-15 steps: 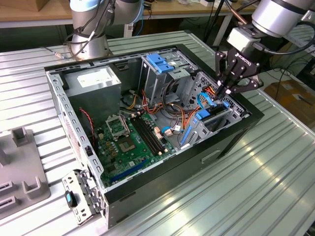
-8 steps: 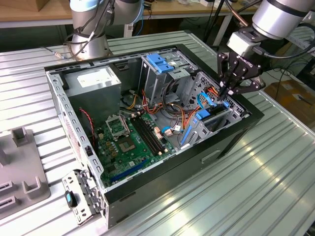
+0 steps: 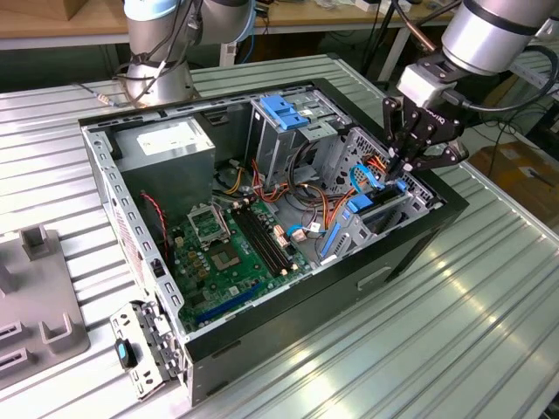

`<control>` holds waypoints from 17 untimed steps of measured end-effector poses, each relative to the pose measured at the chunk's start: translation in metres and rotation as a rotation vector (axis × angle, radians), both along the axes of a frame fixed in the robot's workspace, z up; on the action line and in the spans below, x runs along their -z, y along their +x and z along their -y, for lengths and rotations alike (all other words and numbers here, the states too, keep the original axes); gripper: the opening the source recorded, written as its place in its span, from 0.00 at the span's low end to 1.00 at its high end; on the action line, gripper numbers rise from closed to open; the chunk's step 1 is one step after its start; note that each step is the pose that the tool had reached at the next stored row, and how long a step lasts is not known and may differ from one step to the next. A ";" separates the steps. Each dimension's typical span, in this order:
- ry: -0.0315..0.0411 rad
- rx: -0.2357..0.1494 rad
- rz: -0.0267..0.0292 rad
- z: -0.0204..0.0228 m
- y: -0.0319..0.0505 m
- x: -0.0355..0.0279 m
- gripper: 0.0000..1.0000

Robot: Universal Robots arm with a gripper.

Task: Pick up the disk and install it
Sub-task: 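Insert the second disk wire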

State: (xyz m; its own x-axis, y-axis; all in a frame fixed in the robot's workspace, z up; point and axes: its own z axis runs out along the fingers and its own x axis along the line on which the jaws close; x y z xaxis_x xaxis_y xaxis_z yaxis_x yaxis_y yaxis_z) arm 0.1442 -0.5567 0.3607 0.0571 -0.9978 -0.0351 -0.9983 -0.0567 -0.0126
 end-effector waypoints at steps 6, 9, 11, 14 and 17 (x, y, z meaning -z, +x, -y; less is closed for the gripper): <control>0.0001 0.000 0.0000 0.0000 -0.0023 0.0008 0.16; 0.0001 0.000 0.0000 0.0000 -0.0024 0.0031 0.16; 0.0020 0.000 0.0000 0.0000 -0.0024 0.0043 0.16; 0.0024 -0.002 0.0000 0.0000 -0.0024 0.0063 0.16; 0.0022 -0.003 0.0000 0.0000 -0.0022 0.0073 0.16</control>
